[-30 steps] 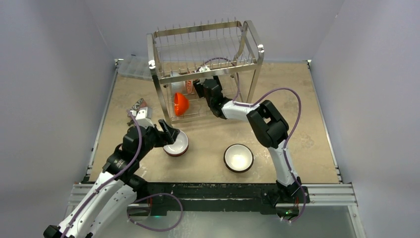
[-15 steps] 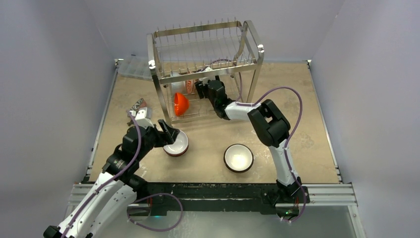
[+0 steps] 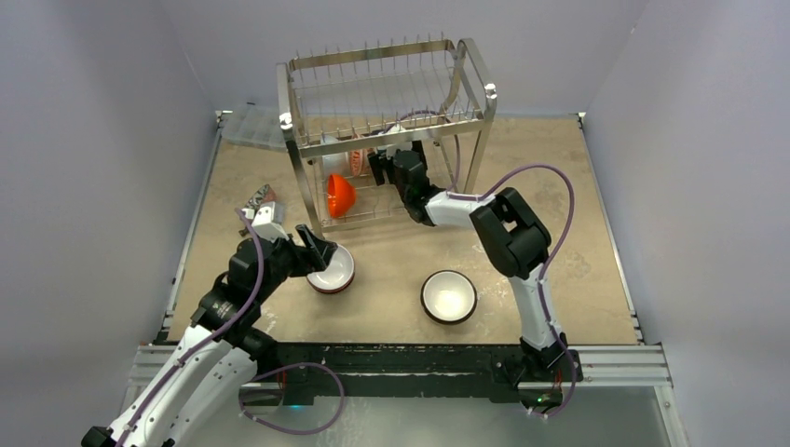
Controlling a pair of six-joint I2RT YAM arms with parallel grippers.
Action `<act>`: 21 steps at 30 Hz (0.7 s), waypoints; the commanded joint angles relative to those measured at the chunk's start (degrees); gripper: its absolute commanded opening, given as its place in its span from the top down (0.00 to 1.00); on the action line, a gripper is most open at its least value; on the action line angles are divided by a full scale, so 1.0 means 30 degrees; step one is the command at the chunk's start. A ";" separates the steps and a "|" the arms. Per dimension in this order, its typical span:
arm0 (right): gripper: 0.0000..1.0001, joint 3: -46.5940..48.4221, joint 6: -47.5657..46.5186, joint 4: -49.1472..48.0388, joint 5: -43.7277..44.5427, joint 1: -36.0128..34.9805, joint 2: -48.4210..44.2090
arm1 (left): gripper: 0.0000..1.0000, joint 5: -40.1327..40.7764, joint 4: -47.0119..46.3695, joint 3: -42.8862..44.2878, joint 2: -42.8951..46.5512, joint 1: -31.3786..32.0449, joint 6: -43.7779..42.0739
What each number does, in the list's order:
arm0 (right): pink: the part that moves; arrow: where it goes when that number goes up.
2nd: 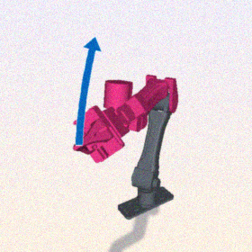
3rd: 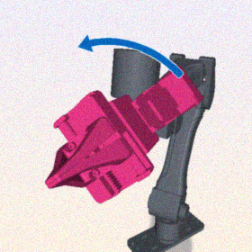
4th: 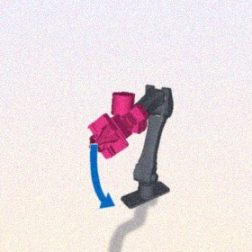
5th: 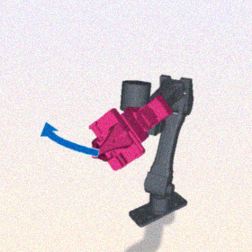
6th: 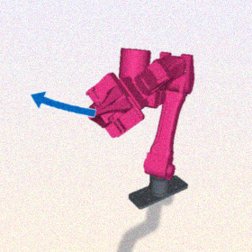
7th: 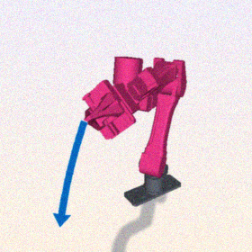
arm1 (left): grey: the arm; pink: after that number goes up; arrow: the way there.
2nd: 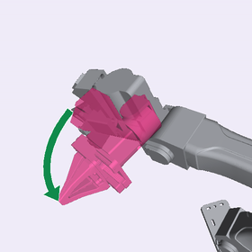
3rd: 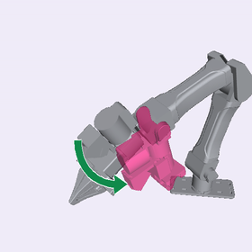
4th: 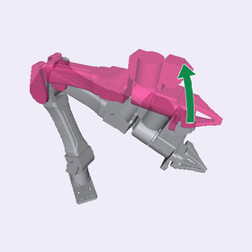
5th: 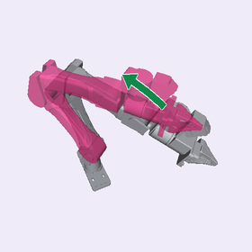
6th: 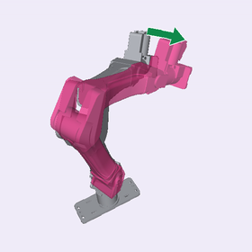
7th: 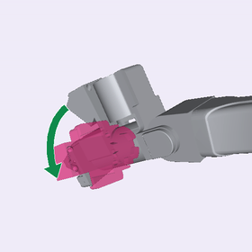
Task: Load the bowls into the dish rack
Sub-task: Place the bowl in the dish rack.
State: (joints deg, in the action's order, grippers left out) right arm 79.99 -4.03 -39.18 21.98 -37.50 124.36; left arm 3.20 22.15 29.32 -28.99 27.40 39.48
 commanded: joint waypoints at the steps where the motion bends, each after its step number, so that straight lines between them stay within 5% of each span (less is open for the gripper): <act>1: 0.06 -0.0253 0.0433 0.0432 0.2096 0.0104 -0.1671 | 0.24 0.0123 -0.0133 0.0218 0.0079 -0.0105 0.0110; 8: 0.01 -0.0889 0.2239 0.1750 0.1378 0.0065 -0.2954 | 0.22 0.0346 0.0129 0.0357 0.0051 -0.0107 0.0190; 21: 0.01 -0.4725 0.8019 0.1107 -0.5408 0.0017 -0.6110 | 0.20 0.1127 0.1377 0.1619 -0.0019 -0.0122 -0.0488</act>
State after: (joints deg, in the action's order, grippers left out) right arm 67.88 12.69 -32.91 14.06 -37.54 109.93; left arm 5.74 25.71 31.35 -29.02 27.38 39.35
